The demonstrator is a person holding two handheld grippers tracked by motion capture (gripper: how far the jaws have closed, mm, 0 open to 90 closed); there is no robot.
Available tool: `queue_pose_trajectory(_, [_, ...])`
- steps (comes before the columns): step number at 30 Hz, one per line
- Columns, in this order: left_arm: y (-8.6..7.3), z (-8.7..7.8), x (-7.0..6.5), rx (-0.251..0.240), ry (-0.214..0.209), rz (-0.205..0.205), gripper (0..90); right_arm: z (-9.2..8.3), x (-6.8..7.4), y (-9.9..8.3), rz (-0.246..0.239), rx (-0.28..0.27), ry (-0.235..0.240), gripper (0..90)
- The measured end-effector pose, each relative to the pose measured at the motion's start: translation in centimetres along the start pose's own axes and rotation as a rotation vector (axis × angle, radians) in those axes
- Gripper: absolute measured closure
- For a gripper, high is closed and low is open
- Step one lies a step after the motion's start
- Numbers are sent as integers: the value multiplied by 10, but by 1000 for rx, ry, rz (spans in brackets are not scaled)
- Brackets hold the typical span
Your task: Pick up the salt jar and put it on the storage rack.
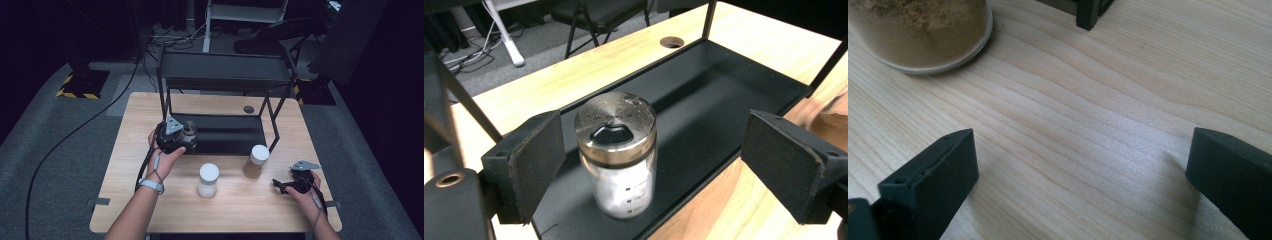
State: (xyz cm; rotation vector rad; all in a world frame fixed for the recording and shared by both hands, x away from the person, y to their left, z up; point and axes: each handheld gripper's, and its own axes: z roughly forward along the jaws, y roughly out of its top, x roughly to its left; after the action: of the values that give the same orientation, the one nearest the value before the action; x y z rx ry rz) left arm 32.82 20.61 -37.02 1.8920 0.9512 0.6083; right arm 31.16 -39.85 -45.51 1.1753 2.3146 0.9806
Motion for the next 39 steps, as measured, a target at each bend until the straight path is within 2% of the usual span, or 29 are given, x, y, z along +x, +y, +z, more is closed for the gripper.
queue_pose_trajectory(7, [-2, -21, 1, -10, -13, 6, 99, 0, 0, 0, 0, 0, 0, 3])
queue_pose_trajectory(17, [-8, -47, 1, -4, -23, 38, 98, 0, 0, 0, 0, 0, 0, 3])
queue_pose_trajectory(26, [-22, -67, 6, 12, -9, 42, 93, 0, 0, 0, 0, 0, 0, 3])
queue_pose_trajectory(39, [-46, -84, 14, 42, 4, 38, 93, 0, 0, 0, 0, 0, 0, 3])
